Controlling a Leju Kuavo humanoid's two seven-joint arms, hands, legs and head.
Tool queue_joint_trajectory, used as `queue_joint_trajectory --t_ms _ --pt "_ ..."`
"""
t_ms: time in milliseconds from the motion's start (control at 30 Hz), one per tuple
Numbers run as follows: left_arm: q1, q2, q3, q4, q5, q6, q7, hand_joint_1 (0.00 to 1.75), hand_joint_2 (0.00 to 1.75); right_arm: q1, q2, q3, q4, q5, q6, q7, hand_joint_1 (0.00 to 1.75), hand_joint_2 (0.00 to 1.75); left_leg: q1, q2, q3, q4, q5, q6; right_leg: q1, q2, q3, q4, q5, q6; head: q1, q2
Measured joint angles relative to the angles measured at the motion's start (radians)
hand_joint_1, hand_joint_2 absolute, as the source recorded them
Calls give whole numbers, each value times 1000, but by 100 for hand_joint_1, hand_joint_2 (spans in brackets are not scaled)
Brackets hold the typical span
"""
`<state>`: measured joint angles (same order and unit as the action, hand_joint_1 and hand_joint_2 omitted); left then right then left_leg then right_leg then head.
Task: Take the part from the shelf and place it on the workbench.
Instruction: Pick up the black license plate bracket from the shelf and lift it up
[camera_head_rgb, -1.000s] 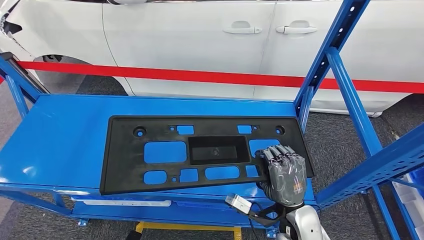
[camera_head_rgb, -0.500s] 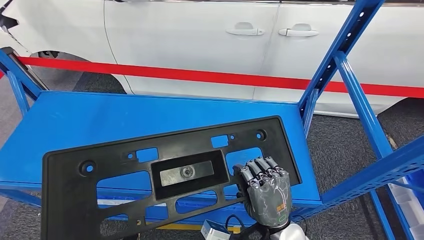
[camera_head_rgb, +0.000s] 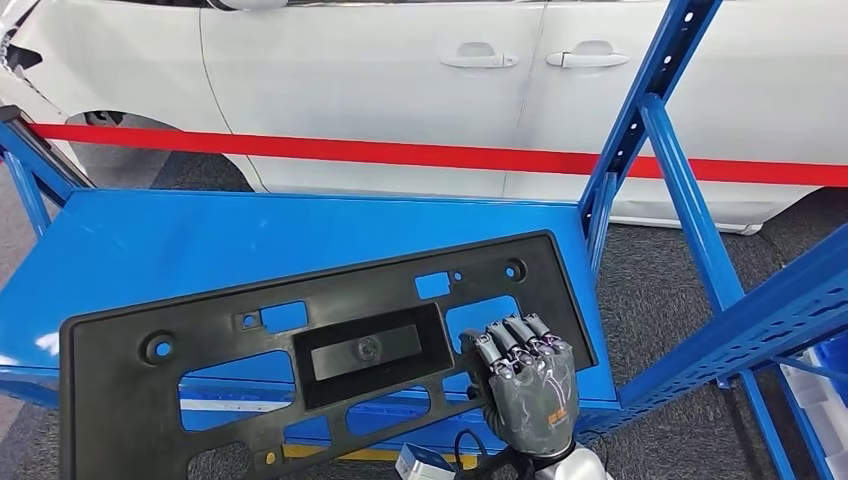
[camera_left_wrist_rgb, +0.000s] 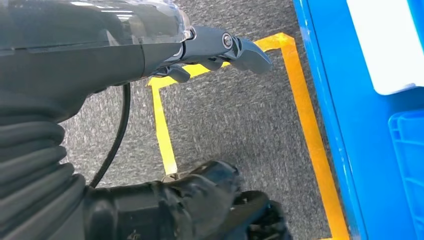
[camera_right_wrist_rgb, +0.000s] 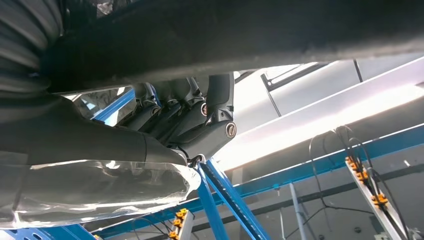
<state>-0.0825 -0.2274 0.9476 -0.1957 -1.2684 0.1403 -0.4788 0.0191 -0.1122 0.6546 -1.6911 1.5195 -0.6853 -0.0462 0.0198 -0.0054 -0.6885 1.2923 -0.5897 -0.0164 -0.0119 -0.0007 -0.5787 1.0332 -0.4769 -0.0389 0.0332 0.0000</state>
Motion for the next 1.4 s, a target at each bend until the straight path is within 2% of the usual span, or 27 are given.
queue_joint_trajectory --t_ms 33,100,133,167,267,300,367,433,467,500,533,600,667,767,833,867,933,967,1000,1033,1100,1133,1167,1233,1300,1333,1400 --pt "0 0 0 0 0 0 0 0 175 0 0 1 0 0 0 0 171 175 0 0 21 -45 33 3 1 1 2 1 0 0 0 0" --pt "-1 1 0 0 0 0 0 0 175 0 1 2 0 0 0 0 171 175 -3 0 87 -186 98 14 4 2 3 2 -2 2 0 0" --pt "-2 2 0 0 0 0 0 0 175 -1 2 2 0 0 0 0 171 175 -5 0 110 -237 114 19 6 3 2 3 -2 6 0 0" --pt "-2 3 0 0 0 0 0 0 175 -2 2 3 0 0 0 1 171 175 -8 -1 121 -264 118 23 7 4 0 4 -2 10 0 0" --pt "-1 4 0 0 0 -2 0 0 175 -5 2 6 0 0 0 6 171 175 -8 0 125 -280 123 33 7 4 -2 4 -1 25 0 0" --pt "0 4 0 0 0 -4 0 0 175 -7 2 9 0 0 0 9 171 175 -5 0 128 -286 127 40 7 3 -6 15 -11 31 1 0" --pt "-2 4 1 0 1 -5 1 0 175 -15 2 15 0 -1 0 19 171 175 0 2 131 -296 134 49 5 3 -41 93 -61 39 1 0" --pt "-3 4 1 0 1 6 7 0 175 -20 1 22 2 -5 0 29 171 175 -1 3 129 -296 135 52 1 2 -103 221 -119 47 1 0" --pt "-2 4 1 0 2 18 16 0 175 -20 1 25 4 -7 0 34 171 175 -1 3 128 -296 135 51 -1 2 -123 263 -129 50 1 0" --pt "-2 4 1 0 2 34 28 0 175 -20 1 27 6 -9 0 39 171 175 0 3 129 -295 134 51 -3 2 -126 270 -118 52 1 0" --pt "-1 4 2 0 1 54 42 0 175 -20 0 29 7 -13 0 44 171 175 0 2 129 -294 134 49 -6 1 -110 237 -90 53 1 0" --pt "-2 2 2 0 -1 97 70 0 175 -23 0 30 9 -27 1 52 171 175 0 1 130 -287 130 44 -9 1 -44 104 -24 52 1 0" --pt "-3 1 2 0 -5 127 90 0 175 -29 0 30 12 -46 2 56 171 175 -3 -1 125 -279 127 33 -6 3 -7 19 1 45 1 0" --pt "-4 0 2 0 -10 139 101 0 175 -36 0 30 20 -64 4 60 171 175 -3 0 121 -277 126 15 -3 5 -8 5 4 28 1 0" --pt "-5 0 2 0 -11 141 102 0 175 -39 2 30 24 -70 4 61 171 175 0 0 106 -243 97 6 -7 3 -8 -2 10 13 0 0" --pt "-5 0 2 0 -12 141 102 0 175 -41 4 30 27 -73 4 61 171 175 1 0 87 -197 65 3 -8 1 -10 -4 13 6 0 0" --pt "-4 0 2 0 -12 142 104 0 175 -43 7 30 32 -77 5 61 171 175 1 1 33 -68 -3 -2 -6 -1 -15 -4 16 0 0 0" --pt "-3 0 2 0 -13 142 104 0 175 -43 7 30 36 -78 5 61 171 175 1 1 14 -18 -21 -4 -4 -2 -17 -4 18 -1 0 0" --pt "-2 0 2 0 -13 142 105 0 175 -43 8 30 39 -78 5 61 171 175 1 1 10 -1 -20 -3 -3 -2 -19 -3 19 -2 0 0" --pt "-2 0 2 0 -12 142 105 0 175 -43 8 30 43 -78 5 60 171 175 1 1 27 -25 1 -1 -2 -2 -20 -2 19 -1 0 0" --pt "-3 0 2 0 -12 142 105 0 175 -43 9 30 47 -78 5 60 171 175 0 1 97 -156 63 8 0 -1 -20 2 20 1 0 0" --pt "-3 0 2 0 -12 142 105 0 175 -44 10 30 48 -78 5 60 171 175 -3 0 129 -220 84 13 2 -1 -21 4 21 4 0 0" --pt "-4 0 2 0 -13 142 105 0 175 -44 10 30 48 -78 5 60 171 175 -5 0 147 -260 94 17 3 0 -24 6 23 8 0 0" --pt "-4 0 2 0 -13 142 105 0 175 -45 11 30 49 -78 5 60 171 175 -10 -1 151 -279 99 25 4 0 -28 5 29 21 0 0" --pt "-4 -1 2 0 -12 142 105 0 175 -46 11 30 50 -79 5 60 171 175 -6 1 150 -287 111 37 3 1 -33 7 28 33 0 0" --pt "-4 -1 2 0 -12 142 105 0 175 -46 11 30 50 -79 5 59 171 175 -3 2 148 -293 118 44 3 1 -40 24 12 38 1 0" --pt "-5 -2 2 0 -12 142 105 0 175 -48 11 30 52 -81 5 58 171 175 -2 5 142 -298 129 54 0 1 -79 117 -53 46 1 0"
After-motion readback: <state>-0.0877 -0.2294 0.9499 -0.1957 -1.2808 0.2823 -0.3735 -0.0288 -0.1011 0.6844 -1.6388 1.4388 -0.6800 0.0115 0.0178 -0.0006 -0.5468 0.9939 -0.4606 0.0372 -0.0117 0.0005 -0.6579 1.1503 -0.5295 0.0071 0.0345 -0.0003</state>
